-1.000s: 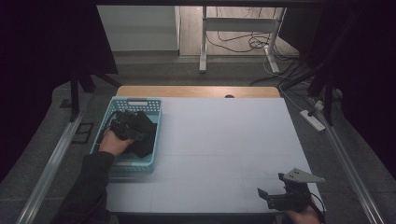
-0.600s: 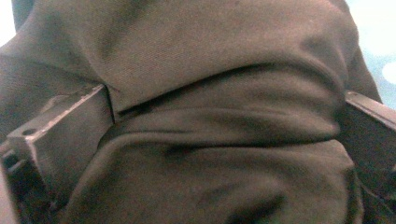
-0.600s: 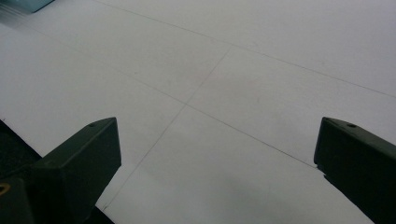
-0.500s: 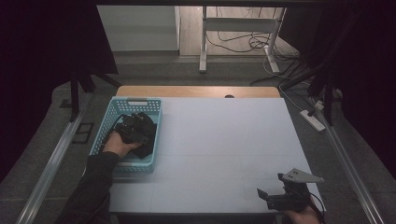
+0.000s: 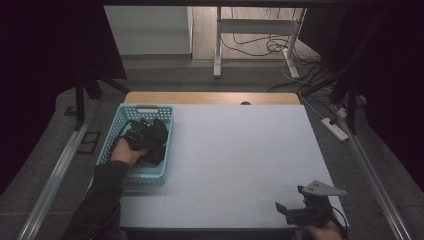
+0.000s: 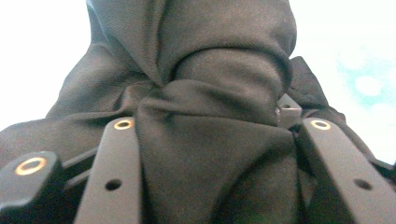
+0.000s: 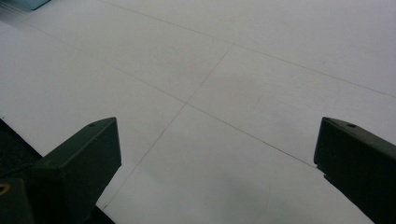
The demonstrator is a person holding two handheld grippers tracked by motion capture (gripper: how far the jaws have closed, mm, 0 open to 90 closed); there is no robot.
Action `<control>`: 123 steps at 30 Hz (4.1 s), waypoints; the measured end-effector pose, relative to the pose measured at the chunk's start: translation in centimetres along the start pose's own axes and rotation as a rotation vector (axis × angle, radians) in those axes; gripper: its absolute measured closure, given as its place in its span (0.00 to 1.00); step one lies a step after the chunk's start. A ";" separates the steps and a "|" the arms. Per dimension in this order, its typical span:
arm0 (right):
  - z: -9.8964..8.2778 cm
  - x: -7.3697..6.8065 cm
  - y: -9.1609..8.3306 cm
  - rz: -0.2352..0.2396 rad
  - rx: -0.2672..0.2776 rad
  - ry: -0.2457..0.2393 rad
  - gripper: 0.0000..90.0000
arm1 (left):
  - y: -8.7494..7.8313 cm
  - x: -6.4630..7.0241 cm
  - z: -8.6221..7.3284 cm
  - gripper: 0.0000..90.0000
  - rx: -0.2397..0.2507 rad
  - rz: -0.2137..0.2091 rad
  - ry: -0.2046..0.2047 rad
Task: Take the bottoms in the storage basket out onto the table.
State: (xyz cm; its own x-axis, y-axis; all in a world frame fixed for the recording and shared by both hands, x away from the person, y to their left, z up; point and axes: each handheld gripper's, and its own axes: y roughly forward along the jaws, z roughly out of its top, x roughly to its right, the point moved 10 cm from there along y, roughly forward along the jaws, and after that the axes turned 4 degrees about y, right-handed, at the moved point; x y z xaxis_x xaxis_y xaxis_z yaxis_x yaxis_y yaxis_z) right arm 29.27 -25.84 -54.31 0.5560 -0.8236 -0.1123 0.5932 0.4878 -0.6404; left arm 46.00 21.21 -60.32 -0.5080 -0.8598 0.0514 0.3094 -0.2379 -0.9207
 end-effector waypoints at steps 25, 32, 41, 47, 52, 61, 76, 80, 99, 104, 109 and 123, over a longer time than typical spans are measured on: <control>0.1 0.0 0.0 0.003 0.005 0.008 0.01 | -4.2 -0.4 0.9 0.69 0.138 -0.078 -0.009; 0.1 0.0 0.0 0.003 0.005 0.007 0.01 | -6.1 -0.2 1.5 0.69 0.193 -0.076 0.030; 0.1 0.0 0.0 0.004 0.005 0.008 0.01 | -8.6 -0.1 2.1 0.69 0.249 -0.074 0.049; 0.0 0.0 0.0 0.003 0.003 0.005 0.01 | -10.4 0.1 2.7 0.69 0.272 -0.076 0.065; 0.1 0.0 0.0 0.004 0.004 0.007 0.01 | -12.0 0.4 3.5 0.69 0.302 -0.078 0.080; 0.1 0.0 0.0 0.003 0.007 0.008 0.01 | -13.8 1.3 4.7 0.69 0.341 -0.092 0.101; 0.1 0.0 -0.1 0.002 0.008 0.007 0.01 | -15.4 2.9 6.3 0.68 0.386 -0.113 0.131; 0.1 0.1 -0.1 0.004 0.010 0.008 0.01 | -15.7 3.3 6.7 0.68 0.397 -0.121 0.134; 0.1 0.1 -0.1 0.002 0.015 0.016 0.01 | -15.9 6.6 9.3 0.68 0.426 -0.143 0.194; 0.1 0.1 -0.1 0.002 0.016 0.015 0.01 | -15.8 7.4 9.9 0.68 0.432 -0.156 0.207; 0.1 0.1 -0.2 0.003 0.016 0.013 0.01 | -15.6 8.7 10.7 0.68 0.436 -0.175 0.227; 0.1 0.1 -0.2 0.006 0.018 0.013 0.01 | -14.4 11.6 12.5 0.68 0.434 -0.212 0.271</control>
State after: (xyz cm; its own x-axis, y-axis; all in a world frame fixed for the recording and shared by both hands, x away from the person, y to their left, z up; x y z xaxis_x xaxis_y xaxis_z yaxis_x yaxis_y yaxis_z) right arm 29.29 -25.94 -54.10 0.5520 -0.8243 -0.1255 0.6004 0.4974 -0.6262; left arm 45.70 8.99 -41.61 -0.7660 -0.6396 0.0638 0.4520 -0.6066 -0.6541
